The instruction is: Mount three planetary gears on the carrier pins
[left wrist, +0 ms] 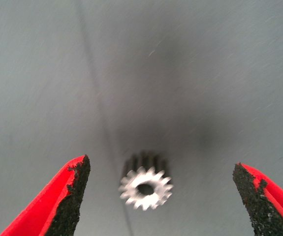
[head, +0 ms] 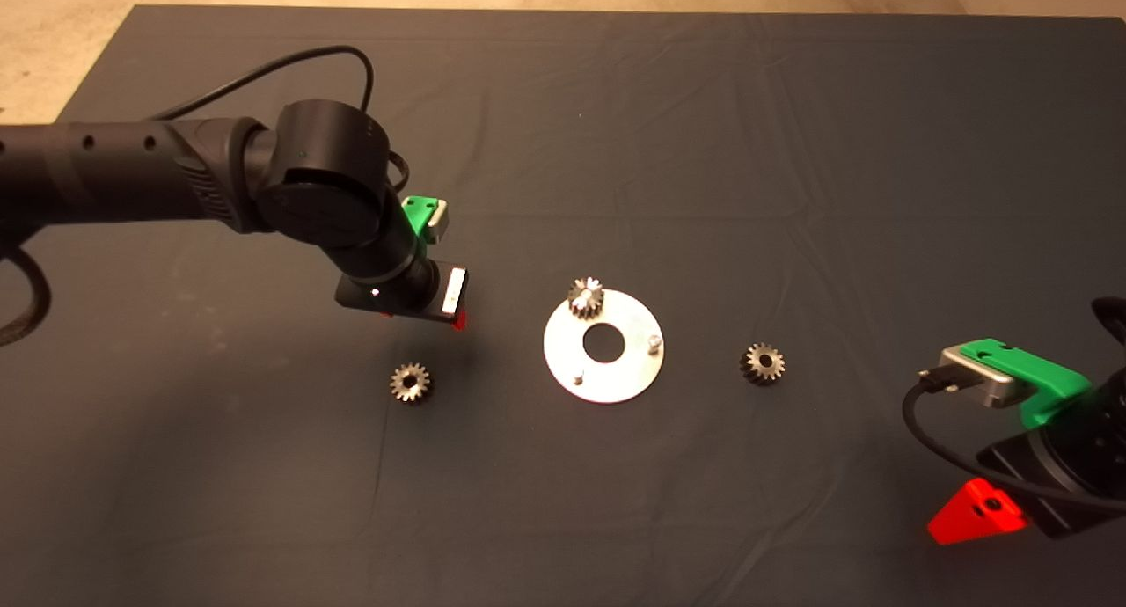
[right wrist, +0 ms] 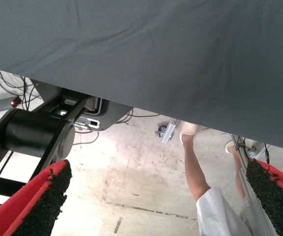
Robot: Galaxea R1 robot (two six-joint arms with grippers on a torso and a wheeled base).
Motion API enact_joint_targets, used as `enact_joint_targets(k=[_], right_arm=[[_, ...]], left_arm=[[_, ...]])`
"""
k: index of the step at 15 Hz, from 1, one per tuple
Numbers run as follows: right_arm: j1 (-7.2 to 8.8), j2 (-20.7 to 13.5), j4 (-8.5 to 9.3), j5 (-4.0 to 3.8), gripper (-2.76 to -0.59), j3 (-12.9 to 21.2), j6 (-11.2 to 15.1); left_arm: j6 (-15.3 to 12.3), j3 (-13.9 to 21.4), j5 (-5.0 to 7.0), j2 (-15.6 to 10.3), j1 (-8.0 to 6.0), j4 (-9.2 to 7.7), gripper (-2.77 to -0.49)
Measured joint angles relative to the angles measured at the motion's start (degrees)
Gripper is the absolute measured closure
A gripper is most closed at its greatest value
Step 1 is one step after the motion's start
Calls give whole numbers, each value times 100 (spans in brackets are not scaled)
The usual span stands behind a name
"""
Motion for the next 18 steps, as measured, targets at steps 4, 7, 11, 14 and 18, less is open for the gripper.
enact_joint_targets(k=[4,7,11,14,18], right_arm=[[0,0,0,0,-264,0,2],[0,0,0,0,-265,0,0],[0,0,0,2,-265,0,0],[0,0,0,0,-265,0,0],[1,0,0,2,-264,0,0]], left_arm=[[0,1,0,-223,0,-345,-218],[-6,4,2,-402,0,-544,-234],[-39,17,4,-430,0,-705,-235],[-59,39,4,-430,0,-807,-235],[-59,39,4,-430,0,-831,-235]])
